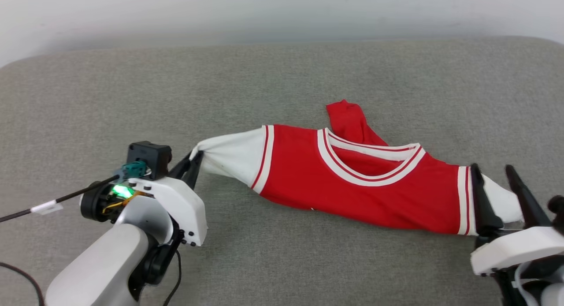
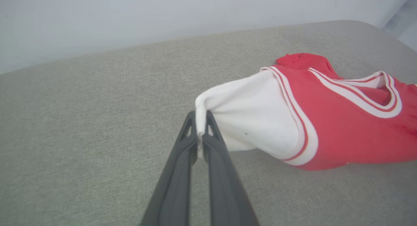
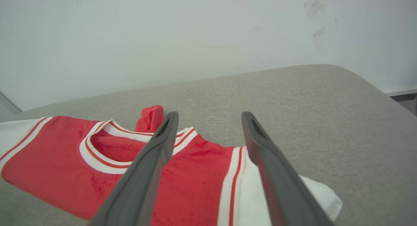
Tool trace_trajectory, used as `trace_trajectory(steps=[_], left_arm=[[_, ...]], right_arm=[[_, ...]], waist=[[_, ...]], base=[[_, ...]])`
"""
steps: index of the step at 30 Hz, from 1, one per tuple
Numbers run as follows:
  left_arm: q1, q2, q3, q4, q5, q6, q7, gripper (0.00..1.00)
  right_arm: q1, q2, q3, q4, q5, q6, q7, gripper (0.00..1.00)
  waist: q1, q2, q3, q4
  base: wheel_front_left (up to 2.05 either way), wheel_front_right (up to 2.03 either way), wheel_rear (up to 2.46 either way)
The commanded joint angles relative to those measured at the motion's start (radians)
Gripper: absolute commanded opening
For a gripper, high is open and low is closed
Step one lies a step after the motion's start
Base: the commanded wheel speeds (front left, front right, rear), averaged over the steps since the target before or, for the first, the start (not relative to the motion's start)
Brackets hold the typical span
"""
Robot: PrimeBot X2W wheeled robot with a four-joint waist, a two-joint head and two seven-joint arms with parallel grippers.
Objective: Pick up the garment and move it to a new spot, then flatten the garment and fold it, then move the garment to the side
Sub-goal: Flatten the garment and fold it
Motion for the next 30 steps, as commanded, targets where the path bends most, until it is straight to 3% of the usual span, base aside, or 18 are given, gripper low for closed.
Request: trace_trajectory(steps=[1,7,11,15,20,27,28,29,30], left_arm=[[0.016,0.013,0.012,-0.025,0.003,0.015,-0.014,0.0],[0.042,0.039,0.021,-0.113,0.015,0.048,-0.024,0.0],[0.037,0.031,0.008,-0.136,0.023,0.045,-0.016,0.0],[0.013,0.023,-0.001,-0.143,0.033,0.038,-0.017,0.0],[-0.013,0.008,-0.012,-0.139,0.041,0.026,-0.023,0.0],[-0.03,0.003,-0.011,-0.127,0.047,0.019,-0.037,0.0],[-0.03,0.002,-0.011,-0.124,0.047,0.018,-0.04,0.0],[-0.03,0.002,-0.011,-0.121,0.047,0.019,-0.04,0.0],[-0.03,0.001,-0.01,-0.119,0.046,0.019,-0.042,0.0]], right_arm=[[0.005,0.001,-0.024,0.002,0.012,0.0,0.015,1.0],[-0.028,-0.003,-0.168,0.085,0.026,0.0,0.21,1.0],[-0.054,-0.067,-0.213,0.14,0.041,0.0,0.406,1.0],[-0.093,-0.121,-0.23,0.177,0.061,0.0,0.564,1.0],[-0.13,-0.163,-0.23,0.245,0.055,0.0,0.684,1.0],[-0.139,-0.14,-0.184,0.409,0.068,0.0,0.81,1.0],[-0.134,-0.131,-0.175,0.431,0.074,0.0,0.832,0.87],[-0.132,-0.122,-0.171,0.449,0.082,0.0,0.85,0.37],[-0.132,-0.116,-0.166,0.46,0.085,0.0,0.865,0.0]], waist=[[0.0,0.0,-0.007,0.013],[0.0,0.0,-0.016,0.032],[0.0,0.0,-0.01,0.047],[0.0,0.0,0.012,0.061],[0.0,0.0,0.047,0.076],[0.0,0.0,0.077,0.081],[0.0,0.0,0.077,0.081],[0.0,0.0,0.077,0.081],[0.0,0.0,0.076,0.081]], base=[[0.0,0.0,0.0],[0.0,0.0,0.0],[0.0,0.0,0.0],[0.0,0.0,0.0],[0.0,0.0,0.0],[0.0,0.0,0.0],[0.0,0.0,0.0],[0.0,0.0,0.0],[0.0,0.0,0.0]])
